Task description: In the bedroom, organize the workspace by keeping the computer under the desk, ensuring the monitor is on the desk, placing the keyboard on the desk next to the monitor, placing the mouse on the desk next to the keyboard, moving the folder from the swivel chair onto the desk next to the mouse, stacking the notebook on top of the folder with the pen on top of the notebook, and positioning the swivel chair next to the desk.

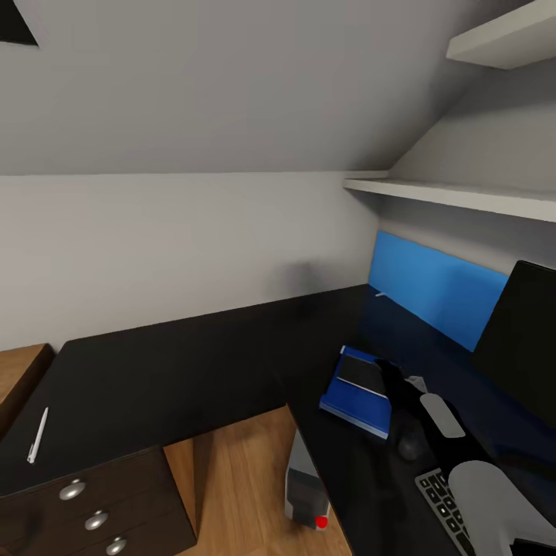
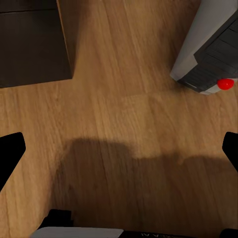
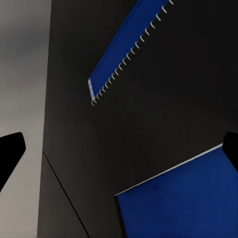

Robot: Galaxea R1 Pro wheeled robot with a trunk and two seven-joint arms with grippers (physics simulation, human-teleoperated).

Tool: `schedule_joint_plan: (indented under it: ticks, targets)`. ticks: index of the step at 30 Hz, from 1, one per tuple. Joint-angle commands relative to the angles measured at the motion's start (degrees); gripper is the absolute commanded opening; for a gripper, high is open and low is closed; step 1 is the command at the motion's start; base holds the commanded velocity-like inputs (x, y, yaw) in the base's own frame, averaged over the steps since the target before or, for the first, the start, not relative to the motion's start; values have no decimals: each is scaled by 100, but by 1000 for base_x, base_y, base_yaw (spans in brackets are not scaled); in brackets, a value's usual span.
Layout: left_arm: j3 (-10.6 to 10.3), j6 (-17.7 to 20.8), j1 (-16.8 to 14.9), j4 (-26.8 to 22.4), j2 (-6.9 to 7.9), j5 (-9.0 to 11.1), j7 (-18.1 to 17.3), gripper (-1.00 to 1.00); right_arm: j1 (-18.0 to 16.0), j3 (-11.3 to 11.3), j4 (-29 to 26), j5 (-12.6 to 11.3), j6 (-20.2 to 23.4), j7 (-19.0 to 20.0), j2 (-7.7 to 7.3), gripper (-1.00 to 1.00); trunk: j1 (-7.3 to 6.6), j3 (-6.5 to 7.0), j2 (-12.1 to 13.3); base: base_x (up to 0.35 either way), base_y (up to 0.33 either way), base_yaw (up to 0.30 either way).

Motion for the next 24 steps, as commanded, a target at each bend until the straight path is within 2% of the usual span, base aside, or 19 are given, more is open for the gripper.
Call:
schedule_joint_plan:
  ticks: [1,8,9,13,16,24]
  targets:
    - [-28,-6,-1,-10,8,55,47,100,-2,-11,-12,-54,26,-44,1,100,0,-5,-3,0,0,0]
    - [-28,-4,-1,-10,8,62,45,100,-2,-11,-30,-54,24,-43,7,100,0,-5,-3,0,0,0]
    - [-28,1,-1,-10,8,71,49,100,-2,51,-208,-58,32,102,194,100,0,-5,-3,0,0,0]
    - [-28,2,-1,-10,8,73,50,100,-2,102,-552,-67,51,225,393,100,0,-5,-3,0,0,0]
    - [-28,3,-1,-10,8,73,49,100,1,119,-712,-87,69,260,498,100,0,-5,-3,0,0,0]
    - [-28,3,-1,-10,8,73,47,100,6,129,-767,-106,72,281,581,100,0,-5,-3,0,0,0]
